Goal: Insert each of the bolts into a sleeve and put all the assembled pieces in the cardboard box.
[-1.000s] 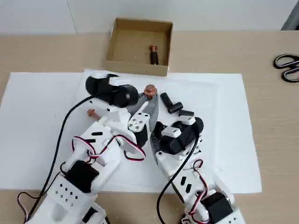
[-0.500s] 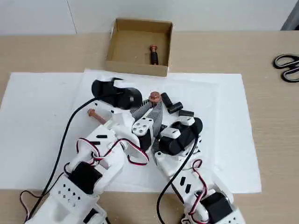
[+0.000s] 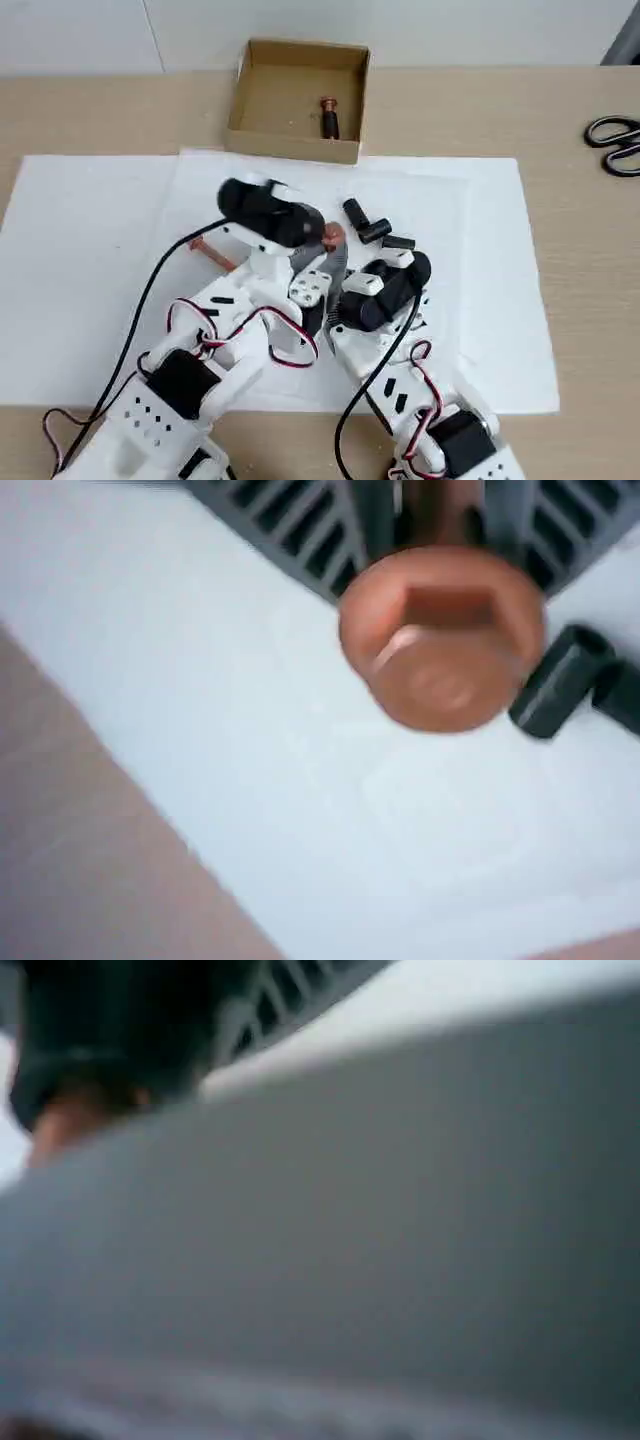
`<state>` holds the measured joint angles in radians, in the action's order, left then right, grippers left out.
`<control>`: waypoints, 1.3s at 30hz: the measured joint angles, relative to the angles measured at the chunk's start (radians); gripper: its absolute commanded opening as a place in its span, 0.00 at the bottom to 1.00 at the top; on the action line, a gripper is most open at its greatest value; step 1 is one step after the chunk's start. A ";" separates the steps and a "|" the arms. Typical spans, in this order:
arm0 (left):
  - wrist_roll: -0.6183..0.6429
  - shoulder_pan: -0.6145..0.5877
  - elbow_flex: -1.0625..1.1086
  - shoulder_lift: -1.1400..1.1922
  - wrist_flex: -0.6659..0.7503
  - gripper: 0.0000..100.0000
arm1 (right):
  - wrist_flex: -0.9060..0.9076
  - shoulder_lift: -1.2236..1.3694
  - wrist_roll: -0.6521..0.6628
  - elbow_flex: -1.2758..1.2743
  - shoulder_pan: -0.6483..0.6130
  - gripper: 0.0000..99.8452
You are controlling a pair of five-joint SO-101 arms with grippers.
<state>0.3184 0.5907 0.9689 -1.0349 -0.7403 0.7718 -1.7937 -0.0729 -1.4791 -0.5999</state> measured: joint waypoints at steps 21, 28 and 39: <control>-0.066 -0.008 -0.058 0.000 -0.213 0.17 | 0.000 0.000 0.002 -0.003 0.002 0.00; -0.081 -0.069 -0.255 0.000 -0.344 0.19 | 0.000 -0.002 0.002 -0.003 0.002 0.00; -0.384 -0.474 -0.460 -0.002 -0.710 0.21 | 0.114 0.023 0.012 0.101 0.203 0.00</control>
<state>-0.0652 0.1166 0.5086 -1.0365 -1.4507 0.8853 -1.7706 -0.0606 -1.3779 -0.3974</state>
